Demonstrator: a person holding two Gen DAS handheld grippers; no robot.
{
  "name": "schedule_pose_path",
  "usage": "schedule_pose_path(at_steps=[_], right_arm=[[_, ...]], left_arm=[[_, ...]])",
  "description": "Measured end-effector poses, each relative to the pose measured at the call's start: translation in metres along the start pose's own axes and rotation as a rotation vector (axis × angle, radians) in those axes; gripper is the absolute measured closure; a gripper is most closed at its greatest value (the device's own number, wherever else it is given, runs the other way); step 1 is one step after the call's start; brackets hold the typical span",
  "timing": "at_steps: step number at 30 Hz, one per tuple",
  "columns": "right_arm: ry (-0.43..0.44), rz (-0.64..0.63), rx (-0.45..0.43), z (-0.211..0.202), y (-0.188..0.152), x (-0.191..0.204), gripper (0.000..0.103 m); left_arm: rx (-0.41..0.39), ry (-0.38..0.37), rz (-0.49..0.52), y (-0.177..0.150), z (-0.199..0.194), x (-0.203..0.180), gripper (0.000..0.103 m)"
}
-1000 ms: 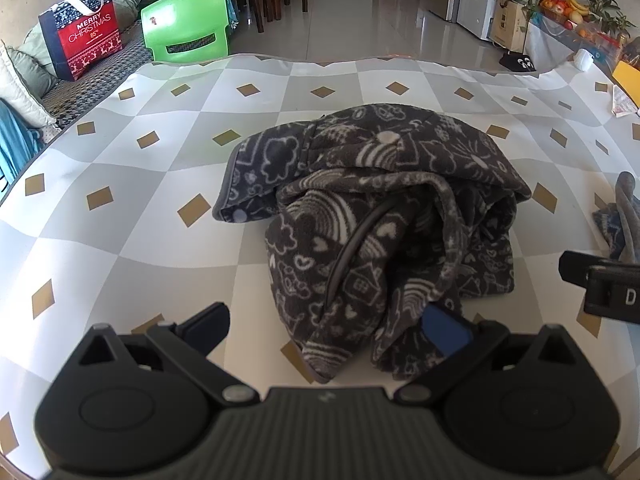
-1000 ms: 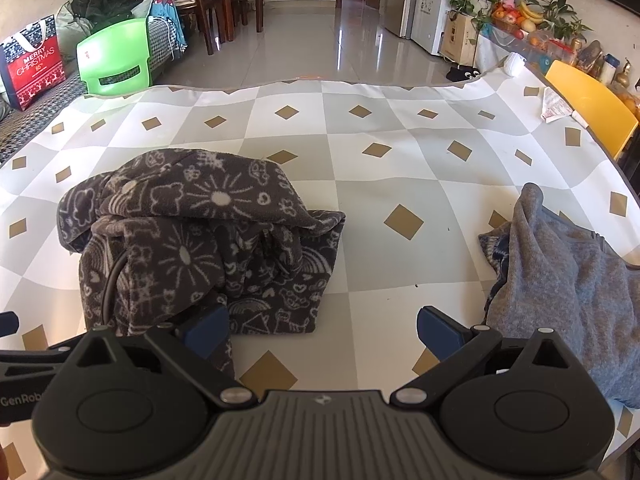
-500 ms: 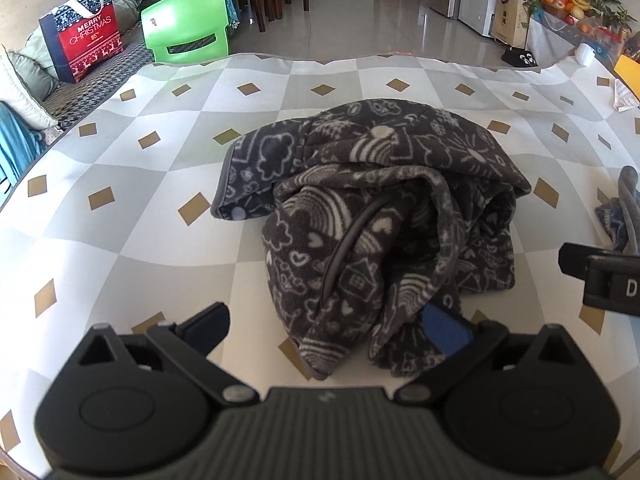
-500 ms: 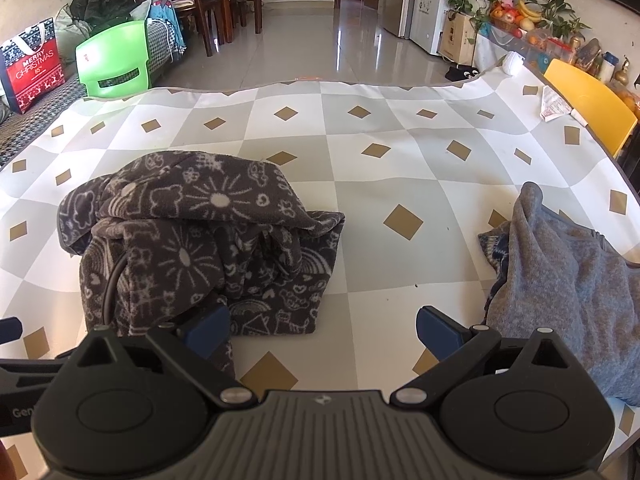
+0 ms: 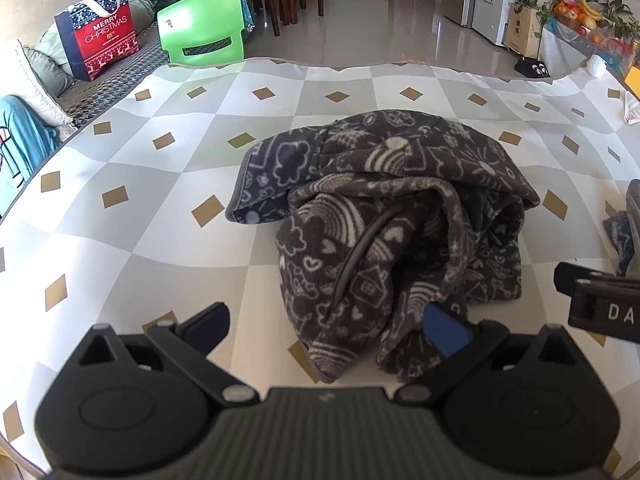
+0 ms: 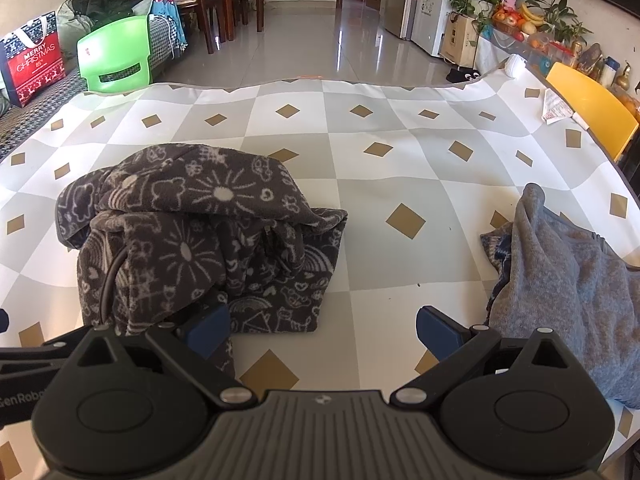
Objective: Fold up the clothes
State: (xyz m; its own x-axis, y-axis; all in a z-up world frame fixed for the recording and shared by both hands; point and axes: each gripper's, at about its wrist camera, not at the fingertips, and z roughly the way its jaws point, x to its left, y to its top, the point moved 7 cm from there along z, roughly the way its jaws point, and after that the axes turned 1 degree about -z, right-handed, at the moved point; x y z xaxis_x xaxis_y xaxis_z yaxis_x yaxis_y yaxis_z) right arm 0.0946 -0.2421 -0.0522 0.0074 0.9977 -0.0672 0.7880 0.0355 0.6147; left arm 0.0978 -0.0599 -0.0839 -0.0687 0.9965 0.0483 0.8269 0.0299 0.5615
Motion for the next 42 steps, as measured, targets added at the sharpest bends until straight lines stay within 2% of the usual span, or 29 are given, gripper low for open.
schedule_pose_path(at_steps=[17, 22, 42], right_arm=[[-0.017, -0.027, -0.027, -0.002, 0.000, 0.005, 0.003], [0.018, -0.017, -0.008, -0.002, -0.001, 0.007, 0.003], [0.029, -0.031, 0.002, 0.001, 0.000, 0.011, 0.003]], left_arm=[[-0.001, 0.024, -0.022, 0.000, 0.000, 0.006, 0.000], [0.000, 0.028, -0.020, 0.000, 0.001, 0.006, 0.000], [-0.010, 0.075, -0.021, 0.003, 0.003, 0.011, 0.000]])
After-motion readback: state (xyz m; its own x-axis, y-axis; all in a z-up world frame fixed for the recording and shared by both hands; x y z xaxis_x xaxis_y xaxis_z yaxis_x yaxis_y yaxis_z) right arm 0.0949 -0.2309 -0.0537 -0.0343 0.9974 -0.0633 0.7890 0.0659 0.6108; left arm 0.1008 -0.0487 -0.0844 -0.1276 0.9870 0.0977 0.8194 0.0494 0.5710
